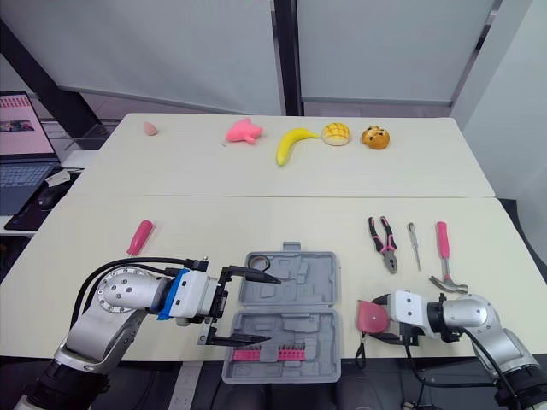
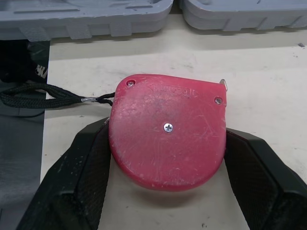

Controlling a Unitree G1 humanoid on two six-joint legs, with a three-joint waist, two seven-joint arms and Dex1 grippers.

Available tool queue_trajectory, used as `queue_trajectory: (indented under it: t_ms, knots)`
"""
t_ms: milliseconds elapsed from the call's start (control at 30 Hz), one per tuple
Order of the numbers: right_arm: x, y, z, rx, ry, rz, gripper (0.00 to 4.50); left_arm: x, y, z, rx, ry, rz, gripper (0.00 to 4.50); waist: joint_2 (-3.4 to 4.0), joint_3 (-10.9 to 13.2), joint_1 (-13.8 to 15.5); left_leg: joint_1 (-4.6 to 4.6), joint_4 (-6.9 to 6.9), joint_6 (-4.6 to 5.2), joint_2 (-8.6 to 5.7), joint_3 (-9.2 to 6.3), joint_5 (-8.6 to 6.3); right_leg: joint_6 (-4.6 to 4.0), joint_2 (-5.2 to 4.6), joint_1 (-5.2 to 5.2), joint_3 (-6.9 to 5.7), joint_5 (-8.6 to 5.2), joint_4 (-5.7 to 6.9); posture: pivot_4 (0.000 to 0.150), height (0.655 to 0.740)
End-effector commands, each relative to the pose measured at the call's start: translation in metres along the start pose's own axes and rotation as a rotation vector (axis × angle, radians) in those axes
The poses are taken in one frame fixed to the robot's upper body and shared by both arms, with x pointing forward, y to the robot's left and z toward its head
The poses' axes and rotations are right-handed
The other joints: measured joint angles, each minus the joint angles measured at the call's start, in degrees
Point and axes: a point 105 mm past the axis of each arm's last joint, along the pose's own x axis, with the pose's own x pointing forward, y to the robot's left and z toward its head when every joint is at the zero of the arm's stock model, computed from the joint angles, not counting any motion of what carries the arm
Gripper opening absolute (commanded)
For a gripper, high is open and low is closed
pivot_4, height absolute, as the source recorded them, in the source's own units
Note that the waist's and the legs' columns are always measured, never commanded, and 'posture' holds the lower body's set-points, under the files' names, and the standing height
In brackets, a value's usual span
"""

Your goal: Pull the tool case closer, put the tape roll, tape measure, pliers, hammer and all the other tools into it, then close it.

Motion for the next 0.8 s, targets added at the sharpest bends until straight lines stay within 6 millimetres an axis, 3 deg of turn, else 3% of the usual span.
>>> queue_trajectory:
  t_ms: [33,200,433,633,800]
  knots:
    - [-0.021,-0.02,0.018,-0.051,-0.014,-0.093,3.16,-0.008,0.004,0.001,0.014,0.015,0.04,4.5,0.01,0.0,0.0,-0.01,0.0,0.0,0.0,0.0,0.0,0.0,0.0,0.0,0.0,0.0,0.01,0.15,0.74]
    - [-0.038,-0.039,0.048,-0.093,0.019,-0.155,3.16,-0.021,0.019,-0.004,-0.017,0.054,0.153,4.5,0.03,0.0,-0.1,0.01,0.02,0.0,0.0,-0.03,0.0,0.0,0.01,0.0,-0.02,0.0,0.04,0.15,0.74]
    - [-0.032,-0.05,0.077,-0.175,0.175,-0.074,3.16,-0.035,0.031,-0.009,-0.092,0.13,0.252,4.5,0.03,0.0,-0.1,-0.01,0.03,0.0,0.0,-0.05,0.0,0.0,0.01,-0.02,-0.04,0.0,0.03,0.15,0.74]
    - [-0.008,-0.06,0.111,-0.202,0.219,0.03,3.16,-0.043,0.041,-0.019,-0.144,0.199,0.327,4.5,0.03,0.0,-0.1,-0.03,0.04,0.0,0.01,-0.08,0.0,-0.01,0.02,-0.03,-0.07,0.0,0.03,0.15,0.74]
    - [0.016,-0.074,0.12,-0.217,0.259,0.047,3.16,-0.04,0.039,-0.024,-0.153,0.216,0.31,4.5,0.04,0.0,-0.1,-0.08,0.04,0.0,0.01,-0.09,0.0,-0.01,0.01,-0.07,-0.1,0.01,0.02,0.15,0.74]
